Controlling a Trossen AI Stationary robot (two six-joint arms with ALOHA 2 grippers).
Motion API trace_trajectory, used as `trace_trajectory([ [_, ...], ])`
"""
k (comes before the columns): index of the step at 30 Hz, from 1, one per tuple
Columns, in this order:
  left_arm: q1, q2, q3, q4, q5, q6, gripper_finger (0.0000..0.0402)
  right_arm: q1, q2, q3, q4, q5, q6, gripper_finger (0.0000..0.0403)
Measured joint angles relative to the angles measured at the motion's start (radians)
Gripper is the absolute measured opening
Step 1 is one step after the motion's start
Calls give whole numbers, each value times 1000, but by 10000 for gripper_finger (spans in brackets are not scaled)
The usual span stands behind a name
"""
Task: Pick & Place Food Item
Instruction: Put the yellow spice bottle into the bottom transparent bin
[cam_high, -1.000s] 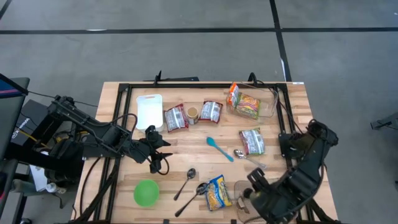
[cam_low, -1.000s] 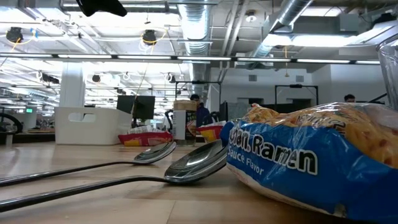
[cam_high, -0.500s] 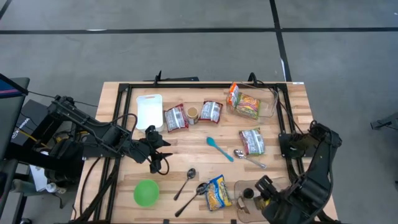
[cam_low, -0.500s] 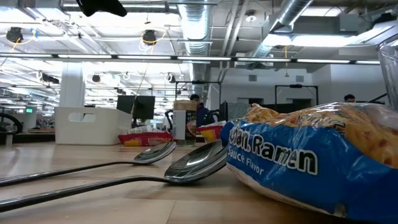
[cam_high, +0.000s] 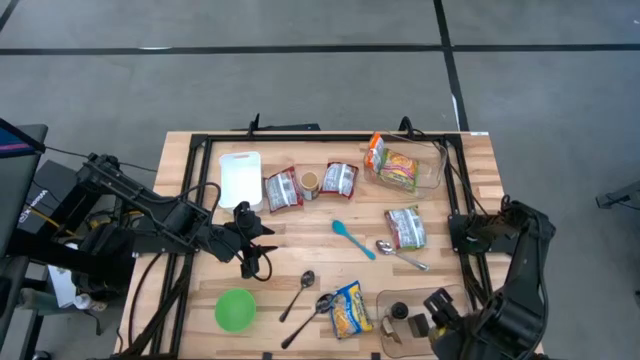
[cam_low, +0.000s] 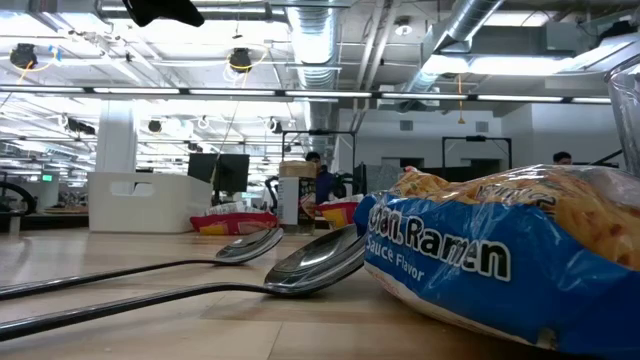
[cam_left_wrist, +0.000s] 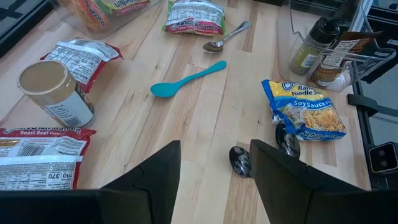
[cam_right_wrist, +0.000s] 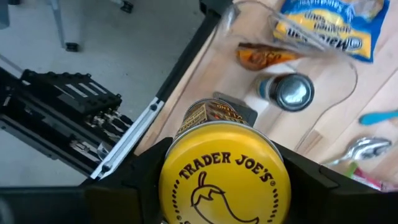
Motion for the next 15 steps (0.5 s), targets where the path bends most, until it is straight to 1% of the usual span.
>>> trace_trajectory([
  [15,0,0,0,0,0,0,186,35,0,-139,-1,9,146,220],
])
